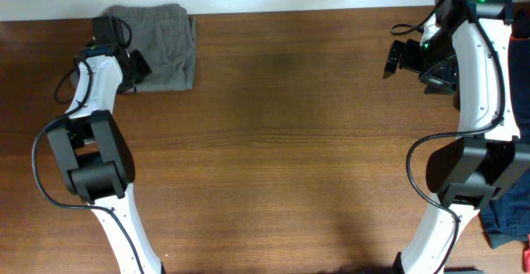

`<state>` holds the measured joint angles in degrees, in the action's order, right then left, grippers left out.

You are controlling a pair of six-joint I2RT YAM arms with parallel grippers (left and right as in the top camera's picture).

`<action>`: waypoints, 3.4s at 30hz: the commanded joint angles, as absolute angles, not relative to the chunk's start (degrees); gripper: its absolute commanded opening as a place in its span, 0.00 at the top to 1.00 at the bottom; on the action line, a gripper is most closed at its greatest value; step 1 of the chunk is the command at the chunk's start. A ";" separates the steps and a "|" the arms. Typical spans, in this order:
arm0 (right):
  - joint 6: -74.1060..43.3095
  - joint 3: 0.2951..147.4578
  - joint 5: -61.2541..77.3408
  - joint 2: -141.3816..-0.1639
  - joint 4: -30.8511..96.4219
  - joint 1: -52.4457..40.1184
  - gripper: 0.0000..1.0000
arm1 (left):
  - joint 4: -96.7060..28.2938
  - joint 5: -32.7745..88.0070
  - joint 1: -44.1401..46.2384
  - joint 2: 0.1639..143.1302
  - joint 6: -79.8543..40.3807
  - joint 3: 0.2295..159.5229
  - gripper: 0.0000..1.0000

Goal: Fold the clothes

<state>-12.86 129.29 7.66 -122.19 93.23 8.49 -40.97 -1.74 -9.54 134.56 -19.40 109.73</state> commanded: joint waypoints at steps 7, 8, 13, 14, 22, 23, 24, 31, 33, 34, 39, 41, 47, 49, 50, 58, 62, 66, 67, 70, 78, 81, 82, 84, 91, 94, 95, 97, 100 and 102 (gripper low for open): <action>-12.23 129.10 8.43 -122.52 93.71 8.58 0.01 | -43.00 -0.86 -9.37 135.79 -15.29 109.60 1.00; -12.23 129.10 8.40 -122.52 93.86 8.58 0.01 | -43.00 -0.86 -9.37 135.39 -15.31 109.62 1.00; -10.90 129.10 8.38 -122.52 94.04 8.58 0.01 | -42.30 -0.86 -9.43 130.61 -15.27 111.07 1.00; -10.92 129.10 8.38 -122.52 94.04 8.58 0.01 | -41.93 -0.86 -9.43 129.25 -15.27 111.59 1.00; -10.92 129.10 8.40 -122.52 93.82 8.58 0.01 | -34.06 -4.91 -9.43 122.83 -8.95 112.40 0.99; -10.90 129.10 8.38 -122.52 93.84 8.58 0.01 | -33.58 -7.27 -9.45 122.96 -8.84 112.38 0.99; -10.90 129.10 8.38 -122.52 93.84 8.58 0.01 | -32.95 -9.67 -9.54 123.37 -8.84 112.33 0.99; -9.19 129.10 8.34 -122.52 93.91 8.58 0.01 | -24.97 -13.34 -11.25 128.60 -2.33 112.33 0.94; -9.21 129.10 8.32 -122.52 93.93 8.60 0.01 | -23.16 -13.34 -11.90 130.47 -0.62 112.33 0.92; -9.21 129.10 8.32 -122.52 93.91 8.60 0.01 | -22.41 -13.39 -12.27 131.52 -0.34 112.33 0.92; -9.21 129.10 8.32 -122.52 93.80 8.60 0.01 | -19.66 -13.37 -14.22 135.92 -0.36 112.33 0.93; -9.21 129.10 8.34 -122.52 93.80 8.58 0.01 | -19.44 -13.37 -14.94 137.14 -0.36 112.33 0.92; -9.23 129.10 8.36 -122.52 93.62 8.58 0.01 | -20.53 -13.30 -16.97 139.63 -0.40 112.33 0.89; -9.23 129.10 8.38 -122.52 93.62 8.58 0.01 | -21.41 -13.32 -17.30 139.92 -0.38 112.33 0.88; -9.26 129.10 8.40 -122.52 93.62 8.58 0.01 | -21.78 -13.32 -17.39 139.94 -0.38 112.31 0.88; -9.23 129.10 8.38 -122.52 93.91 8.58 0.01 | -24.18 -13.30 -17.50 136.38 -0.40 112.36 0.87; -9.23 129.10 8.38 -122.52 93.69 8.58 0.01 | -23.79 -13.08 -15.81 130.39 -0.73 112.36 0.89; -9.26 129.10 8.43 -122.52 93.60 8.58 0.01 | -21.47 -10.52 -13.39 126.45 -0.84 112.36 0.89; -9.26 129.10 8.43 -122.52 93.65 8.58 0.01 | -20.91 -8.91 -12.69 125.97 -0.84 112.36 0.89; -9.23 129.10 8.43 -122.52 93.69 8.49 0.01 | -19.46 -5.74 -10.70 126.06 -0.89 112.33 0.88; -9.21 129.10 8.40 -122.52 94.08 7.77 0.01 | -13.23 -5.87 -7.77 131.70 -0.82 112.33 0.84; -9.21 129.10 8.40 -122.52 94.08 7.46 0.01 | -10.81 -6.24 -7.77 135.26 -0.82 112.33 0.82; -9.21 129.10 8.40 -122.52 94.08 7.40 0.01 | -9.89 -6.85 -7.84 136.62 -0.80 112.33 0.82; -9.21 129.10 8.38 -122.52 94.28 7.31 0.01 | -8.62 -9.15 -7.97 139.02 -0.78 112.33 0.78; -9.23 129.10 8.38 -122.52 94.21 7.09 0.01 | -8.51 -12.03 -8.69 144.16 -0.14 112.33 0.70; -9.23 129.10 8.40 -122.52 93.86 7.09 0.01 | -8.43 -12.05 -8.67 143.33 -0.14 112.36 0.54; -9.23 129.10 8.38 -122.52 93.76 7.09 0.01 | -8.60 -12.03 -8.58 142.54 -0.14 112.36 0.45; -9.23 129.10 8.40 -122.52 93.62 7.09 0.01 | -9.15 -12.01 -8.34 140.44 -0.16 112.36 0.40; -9.23 129.10 8.40 -122.52 93.65 7.09 0.01 | -10.50 -11.81 -7.88 135.92 -0.16 112.36 0.13; -9.23 129.14 8.43 -122.50 93.65 7.09 0.01 | -12.71 -11.84 -7.20 131.35 -0.19 112.36 0.01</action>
